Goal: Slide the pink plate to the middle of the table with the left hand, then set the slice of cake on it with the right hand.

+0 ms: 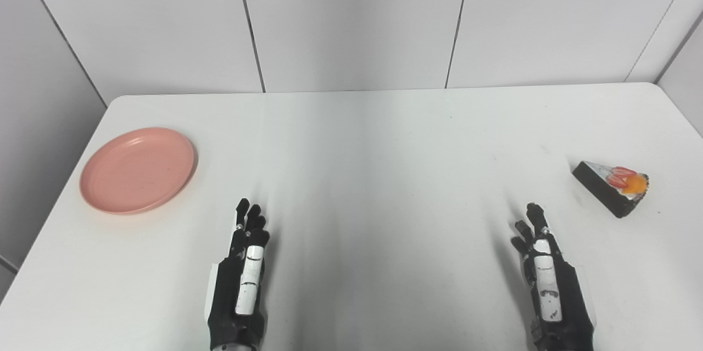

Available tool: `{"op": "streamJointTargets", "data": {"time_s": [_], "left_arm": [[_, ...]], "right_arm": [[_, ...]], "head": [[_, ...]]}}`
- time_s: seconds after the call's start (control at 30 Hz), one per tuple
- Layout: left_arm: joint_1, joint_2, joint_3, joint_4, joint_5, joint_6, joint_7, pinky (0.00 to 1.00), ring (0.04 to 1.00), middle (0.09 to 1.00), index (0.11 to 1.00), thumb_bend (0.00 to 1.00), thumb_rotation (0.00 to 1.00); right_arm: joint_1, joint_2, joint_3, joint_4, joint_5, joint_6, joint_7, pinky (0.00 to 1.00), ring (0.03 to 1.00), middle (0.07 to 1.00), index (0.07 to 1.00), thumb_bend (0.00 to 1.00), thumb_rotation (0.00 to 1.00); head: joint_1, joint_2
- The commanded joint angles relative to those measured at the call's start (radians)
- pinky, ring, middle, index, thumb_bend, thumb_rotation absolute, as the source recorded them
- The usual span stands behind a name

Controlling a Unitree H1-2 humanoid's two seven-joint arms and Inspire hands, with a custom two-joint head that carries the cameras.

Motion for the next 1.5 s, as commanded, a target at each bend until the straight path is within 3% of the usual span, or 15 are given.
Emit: {"op": "streamJointTargets", "data": {"time_s": [0.0,0.3,0.47,1.0,1.47], "left_arm": [[-0.003,0.003,-0.005,-0.033,0.003,-0.026,-0.007,1.00,1.000,1.000,1.000,0.70,0.79],[-0.004,0.014,-0.011,-0.032,0.015,-0.028,-0.014,1.00,1.000,1.000,1.000,0.70,0.80],[-0.008,0.023,-0.015,-0.033,0.025,-0.021,-0.015,1.00,0.986,0.974,0.997,0.64,0.87],[-0.004,0.036,-0.020,-0.051,0.020,0.019,-0.021,1.00,0.969,0.957,1.000,0.65,0.88],[-0.003,0.039,-0.021,-0.059,0.012,0.035,-0.028,1.00,0.973,0.962,1.000,0.66,0.87]], "right_arm": [[-0.004,0.008,-0.002,-0.030,0.001,-0.061,-0.004,0.95,0.950,0.982,0.946,0.87,0.95],[-0.003,0.001,0.004,-0.032,-0.003,-0.054,0.004,0.93,0.943,0.975,0.941,0.87,0.96],[-0.004,-0.008,0.011,-0.035,0.009,-0.040,0.019,0.91,0.923,0.954,0.932,0.89,0.96],[-0.005,-0.024,0.023,-0.047,0.024,-0.018,0.036,0.89,0.914,0.933,0.922,0.90,0.95],[-0.007,-0.023,0.024,-0.050,0.013,-0.021,0.034,0.93,0.921,0.936,0.926,0.90,0.96]], "head": [[0.000,0.001],[0.000,0.001],[0.000,0.001],[-0.005,0.004],[-0.005,0.005]]}}
